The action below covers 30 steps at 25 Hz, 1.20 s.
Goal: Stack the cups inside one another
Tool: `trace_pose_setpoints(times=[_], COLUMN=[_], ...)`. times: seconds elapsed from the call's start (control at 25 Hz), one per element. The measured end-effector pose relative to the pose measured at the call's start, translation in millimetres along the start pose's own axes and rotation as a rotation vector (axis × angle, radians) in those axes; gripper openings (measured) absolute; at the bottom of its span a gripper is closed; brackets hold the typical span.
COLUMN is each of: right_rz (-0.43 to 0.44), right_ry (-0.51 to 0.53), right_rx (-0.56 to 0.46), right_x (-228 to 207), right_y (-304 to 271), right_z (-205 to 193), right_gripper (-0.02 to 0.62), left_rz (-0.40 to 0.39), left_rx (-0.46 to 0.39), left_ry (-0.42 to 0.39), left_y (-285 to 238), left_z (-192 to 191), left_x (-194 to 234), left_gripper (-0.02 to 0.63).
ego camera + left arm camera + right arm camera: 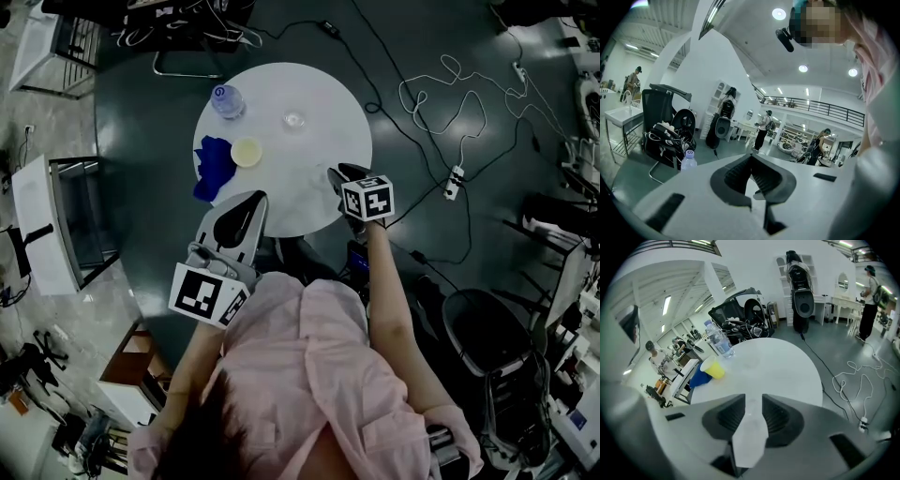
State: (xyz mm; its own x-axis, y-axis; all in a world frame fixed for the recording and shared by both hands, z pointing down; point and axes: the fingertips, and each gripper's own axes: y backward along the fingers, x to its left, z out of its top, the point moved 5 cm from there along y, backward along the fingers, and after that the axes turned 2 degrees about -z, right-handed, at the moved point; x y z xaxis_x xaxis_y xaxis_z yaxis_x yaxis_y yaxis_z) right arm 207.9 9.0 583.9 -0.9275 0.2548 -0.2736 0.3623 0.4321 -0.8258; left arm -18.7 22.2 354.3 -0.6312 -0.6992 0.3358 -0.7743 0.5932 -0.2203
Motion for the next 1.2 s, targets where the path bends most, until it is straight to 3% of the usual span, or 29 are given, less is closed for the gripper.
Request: trace_pose_setpoints(times=[0.32, 0.48, 1.2], right_rz=[-0.014, -0.053, -0.159], right_ry=[-0.04, -0.038, -0.056], right_rx=[0.059, 0.048, -0.177], right_x=[-2, -3, -10], right_y=[-14, -13, 34], right_z=[-10, -10, 26], right_gripper=[0.099, 0.043, 0.04], left_rz=[-0.005, -0.006, -0.012], left_rx=[0.016, 0.008, -0.025], left_ry=[0.025, 0.023, 0.03], left_y=[1, 1, 8], left_z=[-4, -3, 5], left_x=[0, 3, 14], left_gripper=[0.015, 0.015, 0.015])
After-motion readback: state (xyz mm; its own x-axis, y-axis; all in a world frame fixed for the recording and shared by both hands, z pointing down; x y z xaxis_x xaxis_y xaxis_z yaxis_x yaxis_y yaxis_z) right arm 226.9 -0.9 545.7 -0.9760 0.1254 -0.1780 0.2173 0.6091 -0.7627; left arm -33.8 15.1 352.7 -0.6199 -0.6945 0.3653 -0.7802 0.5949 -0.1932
